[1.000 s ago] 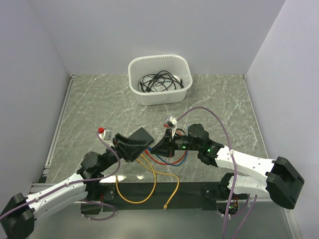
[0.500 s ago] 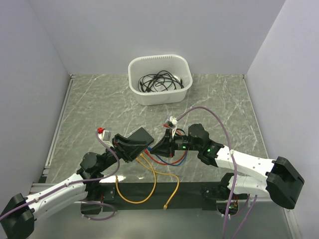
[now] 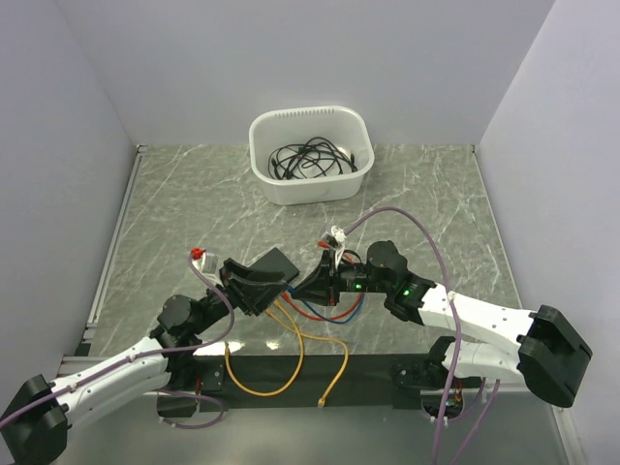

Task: Insert the plug into the switch port

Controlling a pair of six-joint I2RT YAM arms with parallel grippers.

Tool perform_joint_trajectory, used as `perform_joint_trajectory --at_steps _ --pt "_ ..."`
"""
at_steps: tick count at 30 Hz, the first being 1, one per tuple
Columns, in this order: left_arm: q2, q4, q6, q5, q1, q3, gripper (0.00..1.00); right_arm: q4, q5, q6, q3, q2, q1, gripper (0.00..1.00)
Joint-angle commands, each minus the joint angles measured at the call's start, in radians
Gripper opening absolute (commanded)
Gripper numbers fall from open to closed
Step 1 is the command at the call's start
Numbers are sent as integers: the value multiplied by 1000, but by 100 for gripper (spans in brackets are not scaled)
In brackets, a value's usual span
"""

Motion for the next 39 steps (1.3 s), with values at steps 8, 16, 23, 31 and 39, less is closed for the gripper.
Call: perform_joint_trajectory --at_steps 8,16,23,31,39 --pt "-64 0 12 -4 -1 -156 48 61 -8 3 -2 -23 6 0" --pt "3 66 25 85 -1 -144 40 64 1 6 -3 -29 6 0" --pt "65 117 12 85 -1 -150 34 62 14 5 -5 -28 6 0" --pt "5 63 14 64 -1 -145 31 55 11 2 -3 -23 3 0" --pt "-69 -18 17 24 -1 -148 34 51 17 0 5 -14 4 0"
